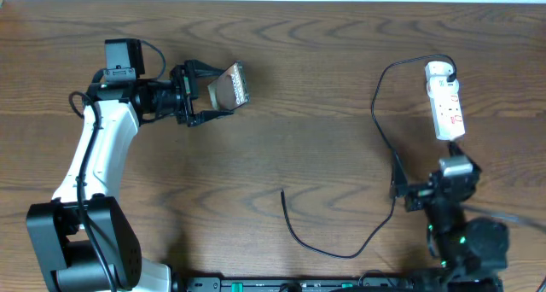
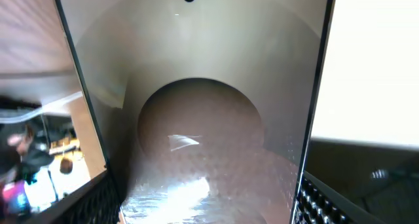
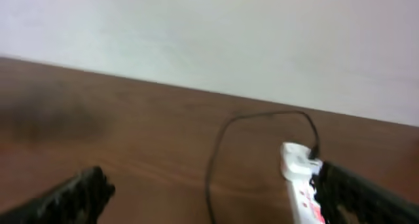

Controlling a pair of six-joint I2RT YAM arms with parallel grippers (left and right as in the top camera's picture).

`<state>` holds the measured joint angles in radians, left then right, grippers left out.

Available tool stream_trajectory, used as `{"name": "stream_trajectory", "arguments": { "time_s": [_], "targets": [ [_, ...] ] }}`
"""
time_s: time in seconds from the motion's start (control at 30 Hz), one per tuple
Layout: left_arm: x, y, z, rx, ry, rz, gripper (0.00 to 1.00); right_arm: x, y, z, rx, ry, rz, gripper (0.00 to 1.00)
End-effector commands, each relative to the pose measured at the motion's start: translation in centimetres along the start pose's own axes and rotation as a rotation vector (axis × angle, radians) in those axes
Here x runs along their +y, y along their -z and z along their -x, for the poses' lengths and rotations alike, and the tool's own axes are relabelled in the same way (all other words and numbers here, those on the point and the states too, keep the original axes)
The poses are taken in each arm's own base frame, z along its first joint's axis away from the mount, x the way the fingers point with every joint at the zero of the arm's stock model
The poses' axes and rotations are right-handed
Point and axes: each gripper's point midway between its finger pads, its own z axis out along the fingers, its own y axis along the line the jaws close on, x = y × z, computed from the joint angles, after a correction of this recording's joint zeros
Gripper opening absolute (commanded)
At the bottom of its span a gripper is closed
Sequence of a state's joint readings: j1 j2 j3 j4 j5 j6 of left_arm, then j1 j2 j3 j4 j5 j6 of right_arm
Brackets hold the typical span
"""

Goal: Plug charger to phone and switch on socket

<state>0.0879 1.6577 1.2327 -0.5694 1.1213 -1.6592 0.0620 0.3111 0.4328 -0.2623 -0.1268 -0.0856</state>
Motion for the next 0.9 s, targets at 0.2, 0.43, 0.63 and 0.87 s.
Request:
{"name": "stream_trajectory", "arguments": {
  "time_s": [0.2, 0.43, 0.63, 0.87],
  "targets": [
    [1.5, 0.7, 3.9, -0.317, -0.118, 0.065, 0.07, 6.4, -6.2, 4.5, 0.367, -0.261, 0.481, 0.99],
    [3.6, 1.8, 6.5, -0.481, -0.111, 0.155, 0.07, 11.5, -10.2, 6.1, 0.482, -0.417, 0.893, 0.99],
    [4.8, 2.8, 7.8, -0.573, -0.094, 0.204, 0.07, 14.2, -12.6, 5.9, 0.463, -0.533, 1.166, 0.99],
    [5.0, 2.9, 7.9, -0.582, -0.098, 0.214, 0.07, 17.0, -15.3, 2.0, 0.586, -0.617, 1.185, 0.99]
  ]
}}
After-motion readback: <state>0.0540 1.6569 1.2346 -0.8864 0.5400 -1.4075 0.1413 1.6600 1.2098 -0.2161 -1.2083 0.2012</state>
